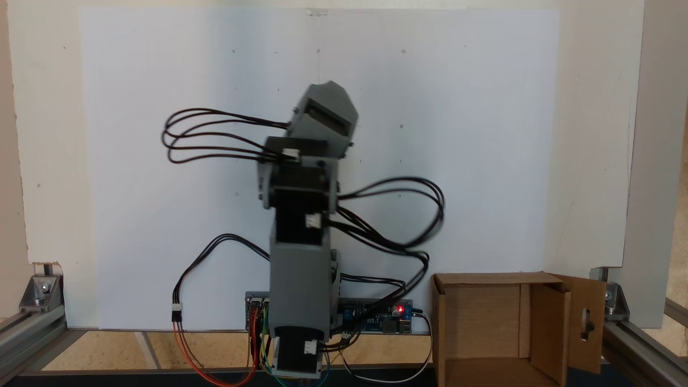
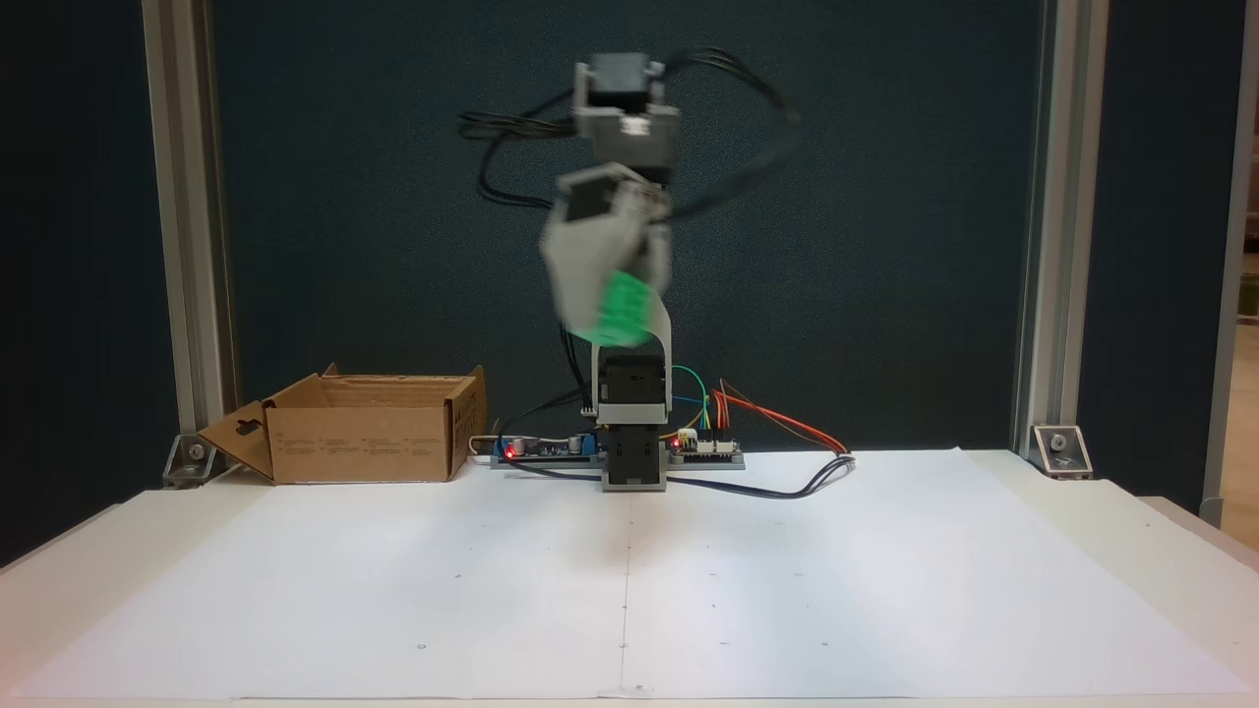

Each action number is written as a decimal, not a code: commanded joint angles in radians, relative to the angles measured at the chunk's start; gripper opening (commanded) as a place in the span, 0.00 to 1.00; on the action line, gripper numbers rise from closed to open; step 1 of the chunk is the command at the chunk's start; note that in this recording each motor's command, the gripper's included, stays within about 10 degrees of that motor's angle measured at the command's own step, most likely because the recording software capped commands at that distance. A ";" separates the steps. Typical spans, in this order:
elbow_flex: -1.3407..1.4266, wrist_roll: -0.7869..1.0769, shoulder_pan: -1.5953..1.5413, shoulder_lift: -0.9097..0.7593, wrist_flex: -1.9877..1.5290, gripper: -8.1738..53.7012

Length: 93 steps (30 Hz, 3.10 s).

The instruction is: Grasp a green dice and put it in the bin.

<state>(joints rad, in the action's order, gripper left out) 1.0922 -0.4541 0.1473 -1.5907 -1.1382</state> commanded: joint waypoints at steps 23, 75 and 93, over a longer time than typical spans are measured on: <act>-0.083 0.772 1.509 0.077 0.005 0.32; 0.637 0.337 -0.163 -0.594 0.661 0.82; 1.414 0.348 -0.012 -0.784 1.446 0.83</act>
<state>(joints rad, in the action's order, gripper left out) 2.5234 -0.0782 0.1335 -2.2580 0.1902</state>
